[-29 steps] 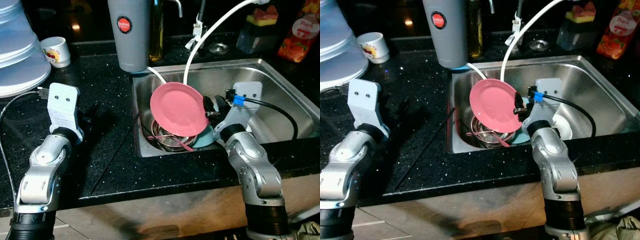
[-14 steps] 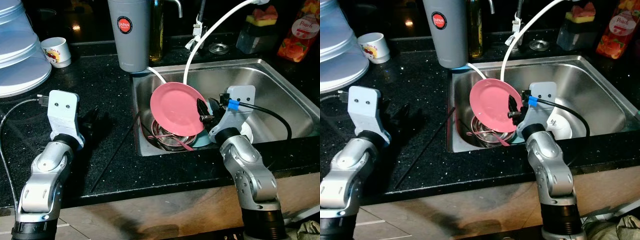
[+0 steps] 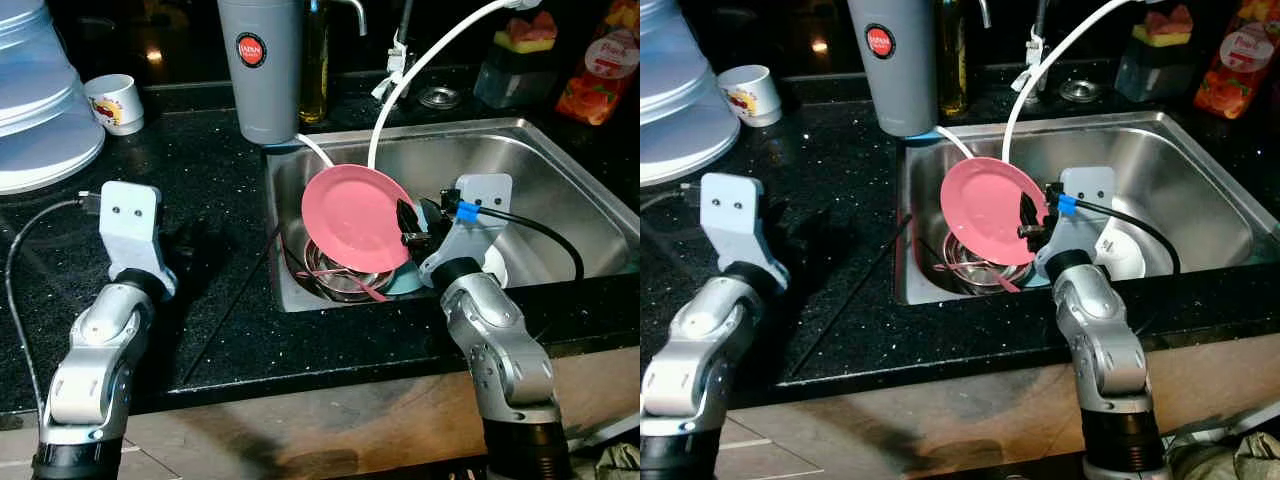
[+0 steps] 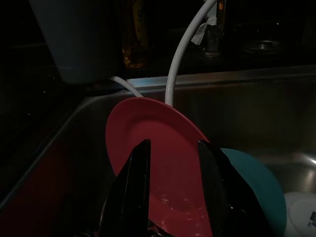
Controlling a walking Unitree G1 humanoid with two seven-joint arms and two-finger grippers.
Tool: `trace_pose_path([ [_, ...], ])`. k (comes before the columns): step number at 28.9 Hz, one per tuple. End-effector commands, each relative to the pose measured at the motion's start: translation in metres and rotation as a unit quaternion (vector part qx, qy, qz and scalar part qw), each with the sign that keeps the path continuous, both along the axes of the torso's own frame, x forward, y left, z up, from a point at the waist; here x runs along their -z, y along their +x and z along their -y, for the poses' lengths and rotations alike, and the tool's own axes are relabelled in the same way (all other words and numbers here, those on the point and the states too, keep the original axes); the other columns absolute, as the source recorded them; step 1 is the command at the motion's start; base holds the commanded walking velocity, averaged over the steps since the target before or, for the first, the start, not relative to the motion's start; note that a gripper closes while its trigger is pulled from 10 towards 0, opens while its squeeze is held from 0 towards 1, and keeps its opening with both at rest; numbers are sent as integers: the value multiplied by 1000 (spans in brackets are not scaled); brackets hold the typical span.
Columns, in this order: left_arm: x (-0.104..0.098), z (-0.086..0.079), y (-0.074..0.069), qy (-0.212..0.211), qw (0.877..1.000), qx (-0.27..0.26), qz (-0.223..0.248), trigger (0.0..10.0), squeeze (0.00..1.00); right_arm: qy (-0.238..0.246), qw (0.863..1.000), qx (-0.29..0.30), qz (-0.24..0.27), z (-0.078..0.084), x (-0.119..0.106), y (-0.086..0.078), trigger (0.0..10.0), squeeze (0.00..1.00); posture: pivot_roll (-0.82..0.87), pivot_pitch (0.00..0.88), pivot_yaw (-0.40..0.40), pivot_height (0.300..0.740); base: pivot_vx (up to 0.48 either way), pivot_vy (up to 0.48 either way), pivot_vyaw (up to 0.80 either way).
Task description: Kitchen organization
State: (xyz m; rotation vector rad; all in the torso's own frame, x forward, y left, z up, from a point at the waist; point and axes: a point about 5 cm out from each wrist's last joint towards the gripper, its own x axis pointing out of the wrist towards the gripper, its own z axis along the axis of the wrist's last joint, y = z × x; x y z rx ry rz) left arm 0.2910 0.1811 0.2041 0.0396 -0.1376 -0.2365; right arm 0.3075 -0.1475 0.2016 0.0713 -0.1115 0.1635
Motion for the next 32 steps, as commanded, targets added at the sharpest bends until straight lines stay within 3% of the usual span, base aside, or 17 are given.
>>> trace_pose_path([
  [1, 3, 11, 5, -8, 999, 34, -19, 10000, 1000, 1, 1000, 3, 0, 1, 0, 2, 10000, 0, 13, 68, -6, 740, 0, 0, 0],
  [4, 4, 17, 8, 3, 998, 58, -30, 10000, 1000, 1, 1000, 1, 0, 0, 0, 3, 10000, 0, 9, 67, -4, 740, 0, 0, 0],
  [6, 5, 32, 14, 45, 988, 136, -58, 10000, 1000, 0, 1000, -4, 6, -3, -3, 5, 10000, 0, 11, 64, 2, 740, 0, 0, 0],
  [13, -1, 25, 22, 51, 982, 160, -82, 10000, 1000, -1, 1000, -2, 13, -2, -7, 6, 10000, 0, 6, 60, 19, 740, 0, 0, 0],
  [14, 0, 24, 21, 50, 980, 169, -92, 10000, 671, -1, 1000, 0, 13, -1, -6, 6, 10000, 0, 6, 60, 20, 740, 0, 0, 0],
  [15, 2, 23, 21, 52, 977, 179, -104, 10000, 212, -1, 1000, 2, 13, 0, -6, 5, 10000, 0, 5, 60, 22, 740, 0, 0, 0],
  [16, 4, 23, 20, 56, 976, 180, -111, 10000, 0, -1, 1000, 3, 13, 0, -6, 5, 10000, 0, 5, 60, 22, 740, 0, 0, 0],
  [21, 13, 22, 21, 70, 967, 189, -153, 10000, 0, -1, 1000, 4, 13, 1, -6, 5, 10000, 0, 5, 61, 22, 740, 0, 0, 0],
  [26, 12, 26, 25, 43, 967, 204, -149, 10000, 0, 2, 1000, 6, 15, 1, -6, 5, 10000, 0, 6, 61, 20, 740, 0, 0, 0],
  [32, 12, 29, 33, 50, 967, 207, -141, 10000, 0, 3, 1000, 5, 16, 0, -7, 7, 10000, 0, 6, 63, 24, 740, 0, 0, 0],
])
